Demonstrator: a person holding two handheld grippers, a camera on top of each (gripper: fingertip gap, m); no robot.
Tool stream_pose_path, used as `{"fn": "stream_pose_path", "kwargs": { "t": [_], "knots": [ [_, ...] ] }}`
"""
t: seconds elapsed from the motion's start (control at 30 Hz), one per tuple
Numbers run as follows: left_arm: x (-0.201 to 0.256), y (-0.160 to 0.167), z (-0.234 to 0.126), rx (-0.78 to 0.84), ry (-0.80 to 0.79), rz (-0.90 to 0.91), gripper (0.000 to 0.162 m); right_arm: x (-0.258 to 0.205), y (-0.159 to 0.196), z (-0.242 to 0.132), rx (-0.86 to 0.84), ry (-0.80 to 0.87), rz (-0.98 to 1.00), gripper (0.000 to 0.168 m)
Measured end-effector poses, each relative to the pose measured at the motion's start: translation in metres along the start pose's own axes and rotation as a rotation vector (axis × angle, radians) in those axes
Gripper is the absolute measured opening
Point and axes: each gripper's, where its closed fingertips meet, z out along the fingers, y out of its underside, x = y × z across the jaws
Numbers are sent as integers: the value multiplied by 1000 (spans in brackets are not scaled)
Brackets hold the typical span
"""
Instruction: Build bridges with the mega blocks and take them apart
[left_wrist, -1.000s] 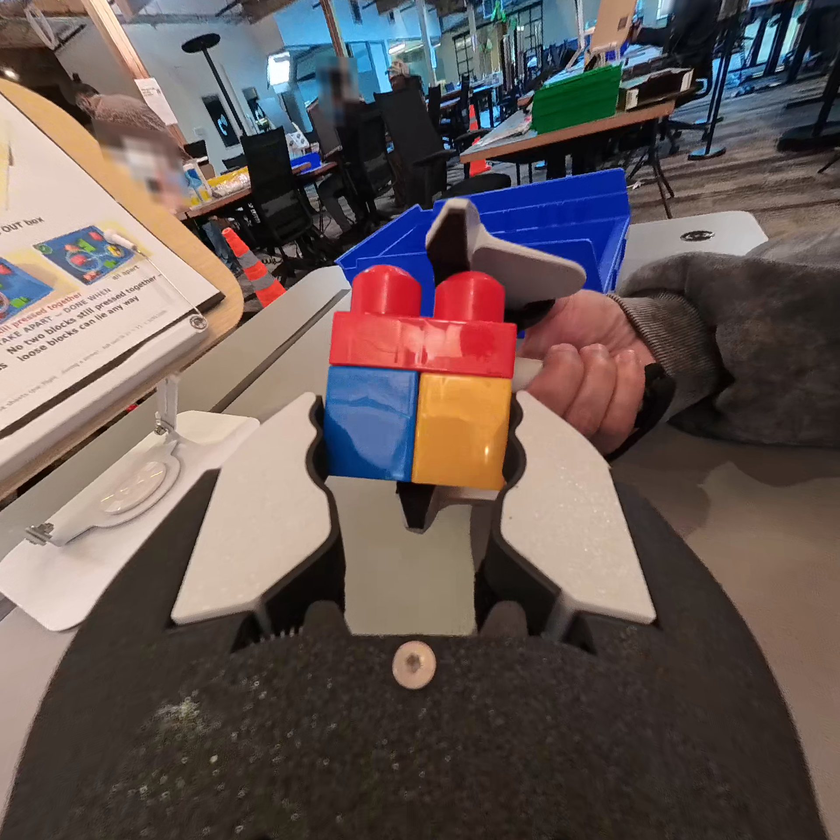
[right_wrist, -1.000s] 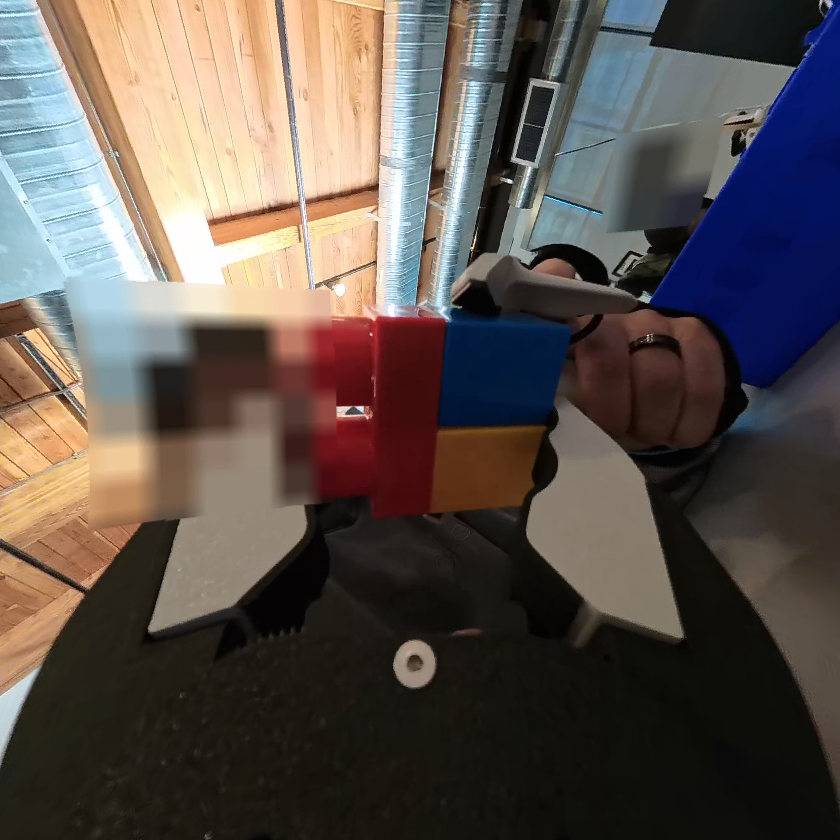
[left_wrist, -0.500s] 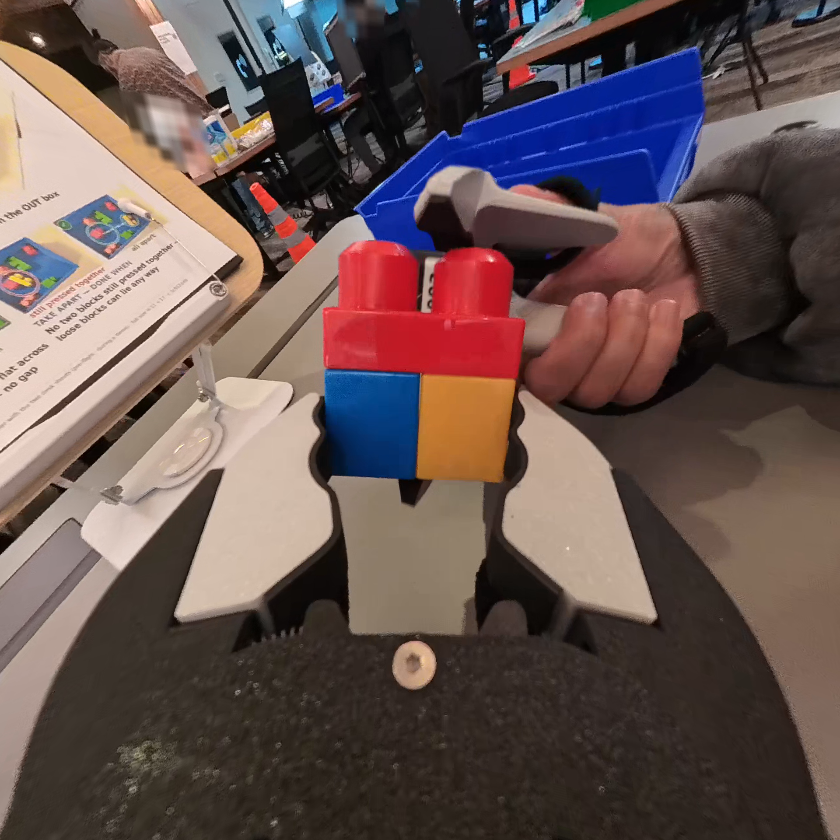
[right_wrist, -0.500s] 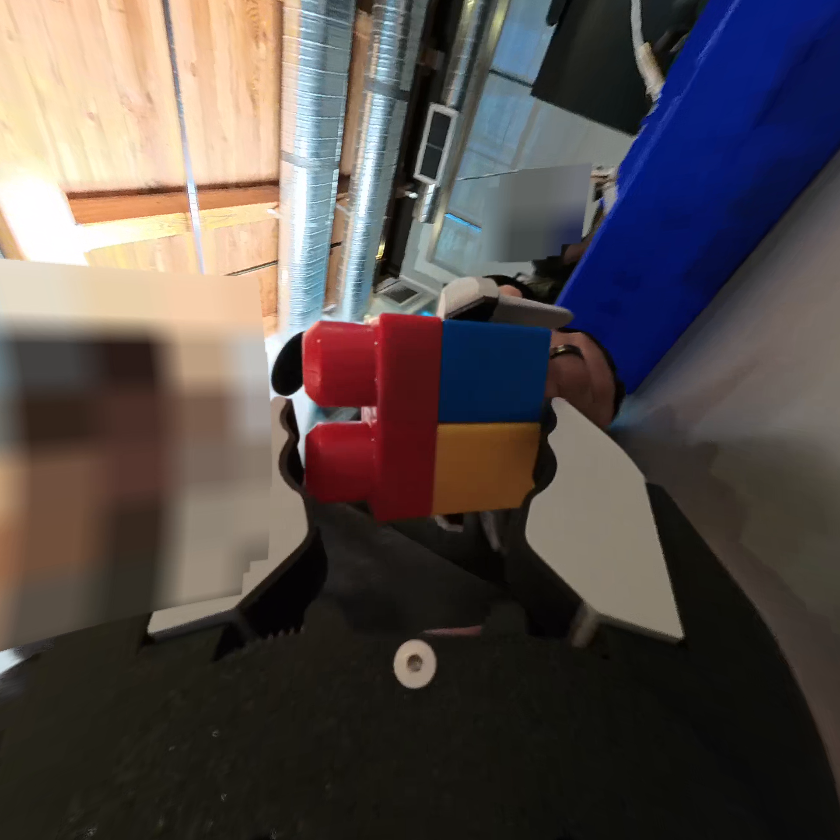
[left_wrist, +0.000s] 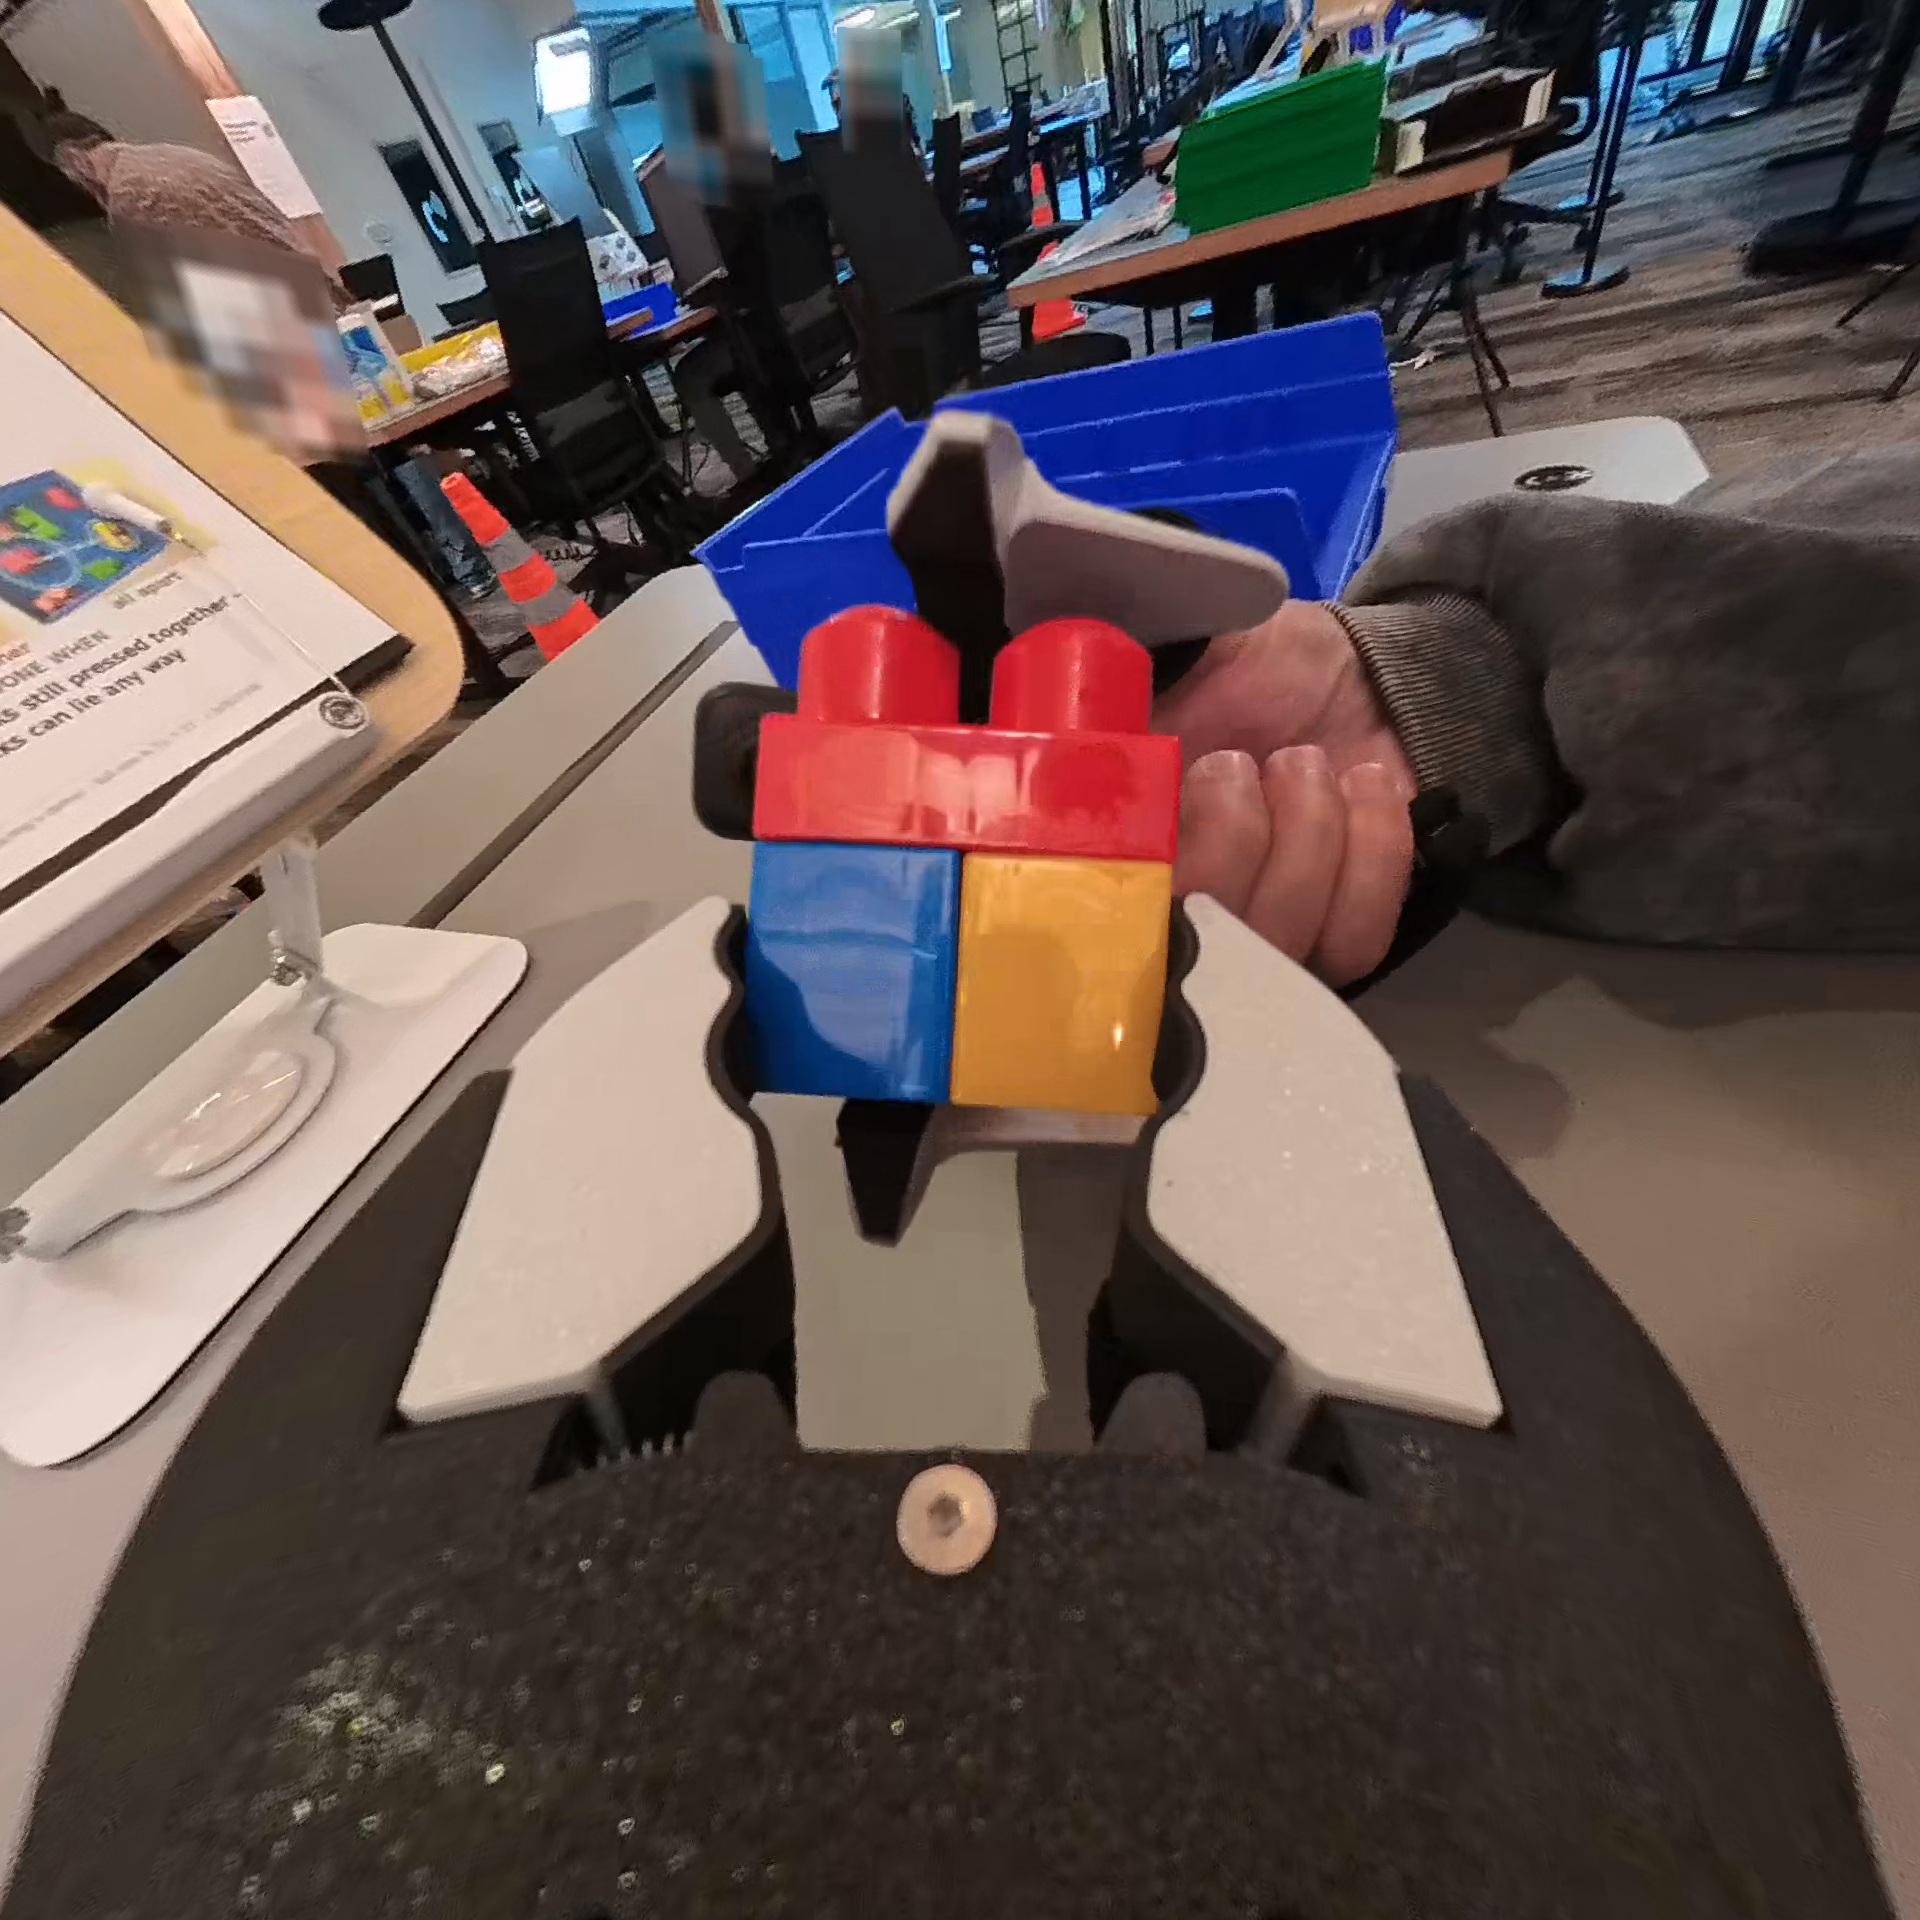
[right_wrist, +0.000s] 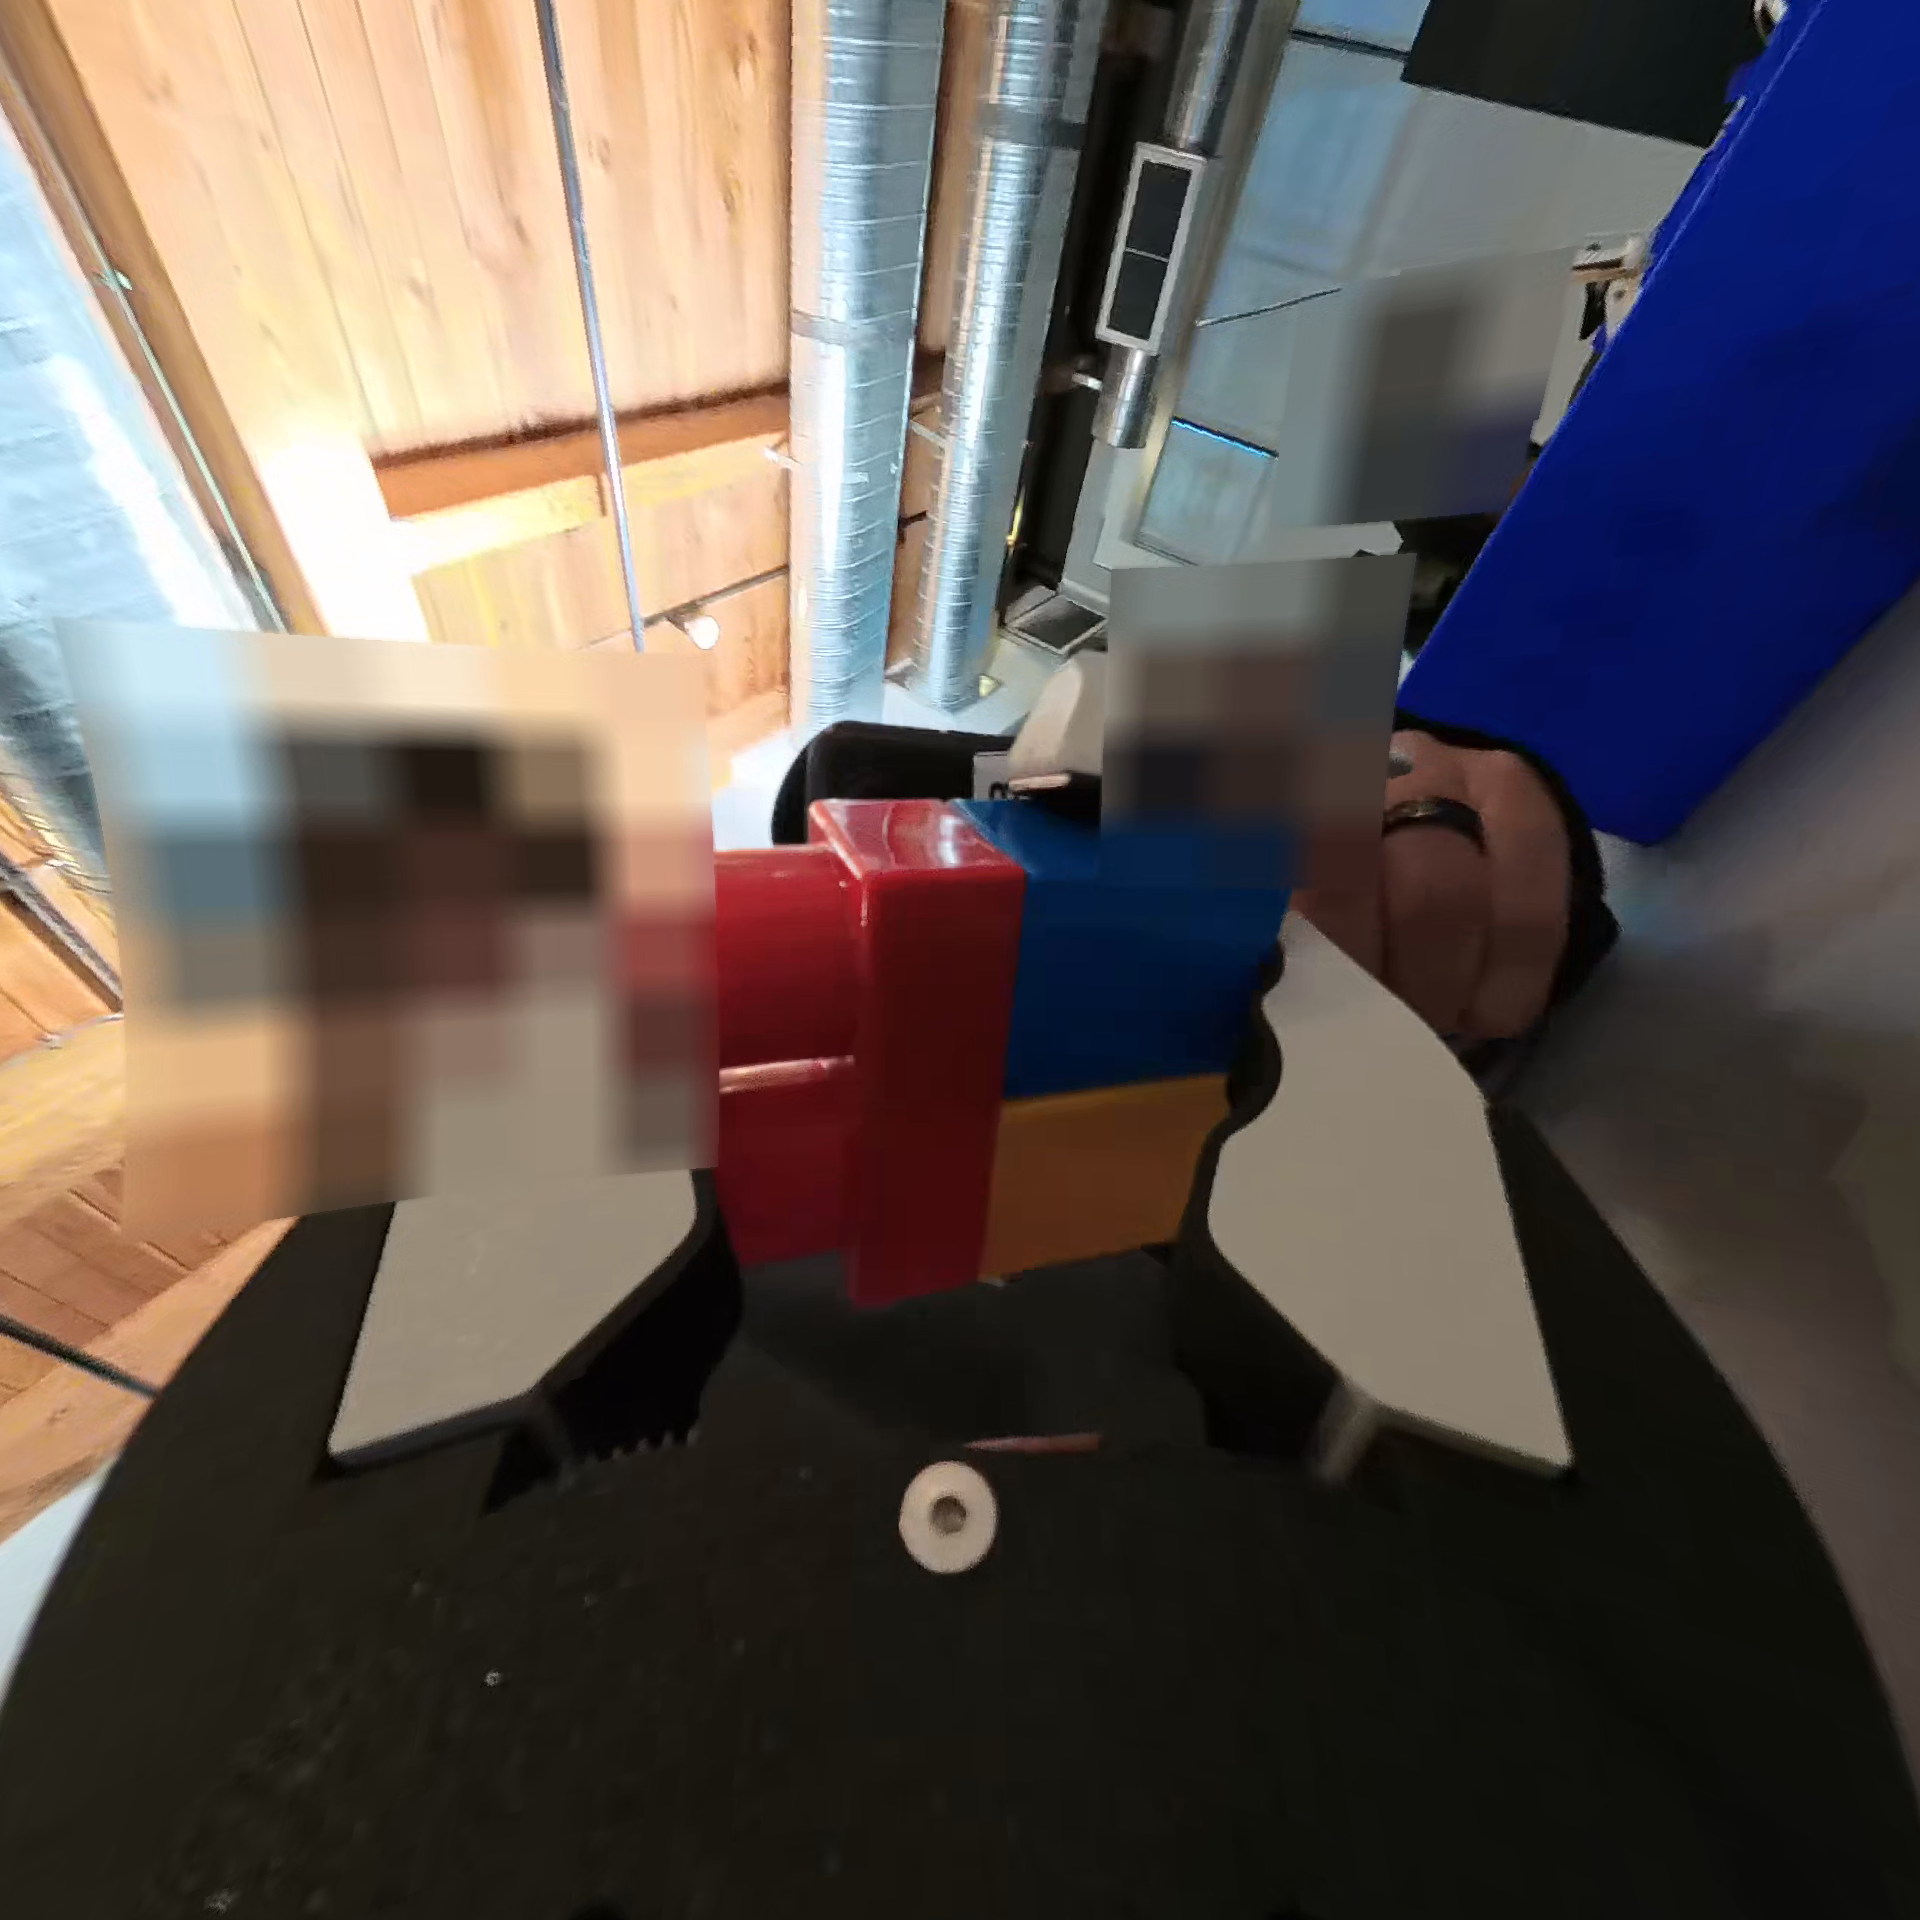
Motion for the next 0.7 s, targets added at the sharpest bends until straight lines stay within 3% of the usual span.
{"fn": "stream_pose_path", "kwargs": {
  "t": [0.4, 0.57, 0.7],
  "knots": [
    [-3, 8, 2, -42, -47, 78, 74, 8, 0, -2, -48, 111, -84, 102],
    [-17, 15, -3, -85, -113, 107, 74, 14, -14, -12, -3, 324, -183, 105],
    [-35, 31, -3, -159, -189, 109, 74, 30, -25, -27, -39, 733, -434, 96]
  ]
}}
